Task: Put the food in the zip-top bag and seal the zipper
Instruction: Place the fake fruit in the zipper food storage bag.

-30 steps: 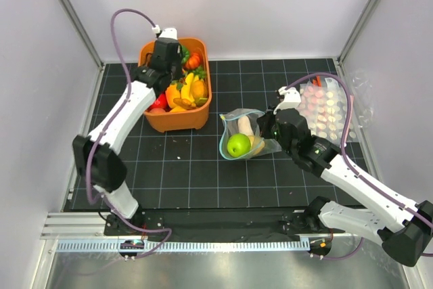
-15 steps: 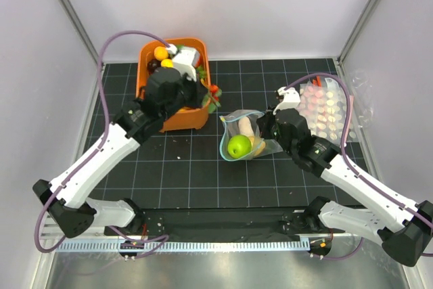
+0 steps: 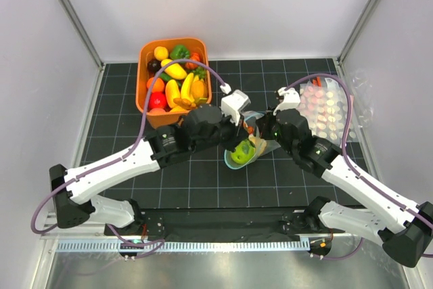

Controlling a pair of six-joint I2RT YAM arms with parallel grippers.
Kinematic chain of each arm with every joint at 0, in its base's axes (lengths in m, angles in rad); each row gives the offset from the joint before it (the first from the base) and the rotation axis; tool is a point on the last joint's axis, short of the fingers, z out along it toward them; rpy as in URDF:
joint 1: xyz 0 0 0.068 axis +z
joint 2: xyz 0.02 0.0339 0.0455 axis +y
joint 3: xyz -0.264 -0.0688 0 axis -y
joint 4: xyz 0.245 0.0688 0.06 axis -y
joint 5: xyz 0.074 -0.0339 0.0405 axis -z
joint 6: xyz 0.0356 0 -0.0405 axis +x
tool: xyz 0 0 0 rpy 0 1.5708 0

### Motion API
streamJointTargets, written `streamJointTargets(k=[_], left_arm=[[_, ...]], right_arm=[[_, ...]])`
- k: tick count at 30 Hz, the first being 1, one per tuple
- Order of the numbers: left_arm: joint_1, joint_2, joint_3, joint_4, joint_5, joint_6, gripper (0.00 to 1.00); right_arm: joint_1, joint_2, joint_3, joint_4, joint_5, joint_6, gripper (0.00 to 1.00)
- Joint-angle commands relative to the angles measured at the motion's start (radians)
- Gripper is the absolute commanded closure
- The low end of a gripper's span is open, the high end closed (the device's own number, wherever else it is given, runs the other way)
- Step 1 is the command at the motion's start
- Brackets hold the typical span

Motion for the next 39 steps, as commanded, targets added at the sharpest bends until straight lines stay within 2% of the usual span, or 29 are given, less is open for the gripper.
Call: streamJointTargets(k=[1,8,12,18,25,26,27,30,33,39], left_arm=[[-0.050,0.007,0.015,0.089,-0.042,0.023,1.00],[-0.064,0.047,-0.014,0.121,-0.031,0.015,1.00],[-0.064,0.101,-0.025,0.135,-0.141,0.026,1.00],[-0.012,0.161,0.003,0.142,-0.210,-0.020,1.00],[0.035,0.240,0.069,0.121,-0.232,0.000,1.00],[0.035,0.242,0.067,0.121,-0.218,0.001,0.96],[0.032,0.237,0.061,0.122,-0.194,-0.003,0.70],[0.028,0.193,0.007,0.151,-0.169,-0.014,0.43],[0.016,0.141,-0.051,0.179,-0.154,-0.023,0.37],[0.000,0.066,-0.106,0.164,-0.166,-0.044,0.36]], right_arm=[[-0.005,-0.022,0.032,0.046,0.004,0.017,0.99],[-0.005,-0.035,0.029,0.041,0.009,0.026,0.99],[-0.003,-0.041,0.020,0.051,0.002,0.037,0.99],[-0.006,-0.045,0.014,0.055,-0.004,0.043,0.99],[-0.005,-0.044,0.000,0.072,0.004,0.052,0.99],[-0.005,-0.036,0.002,0.071,0.004,0.054,0.99],[-0.005,-0.030,0.002,0.071,0.006,0.055,0.99],[-0.005,-0.021,0.005,0.069,0.007,0.058,0.99],[-0.005,-0.022,0.005,0.066,0.006,0.058,0.99],[-0.005,-0.015,0.005,0.066,0.019,0.052,0.99]])
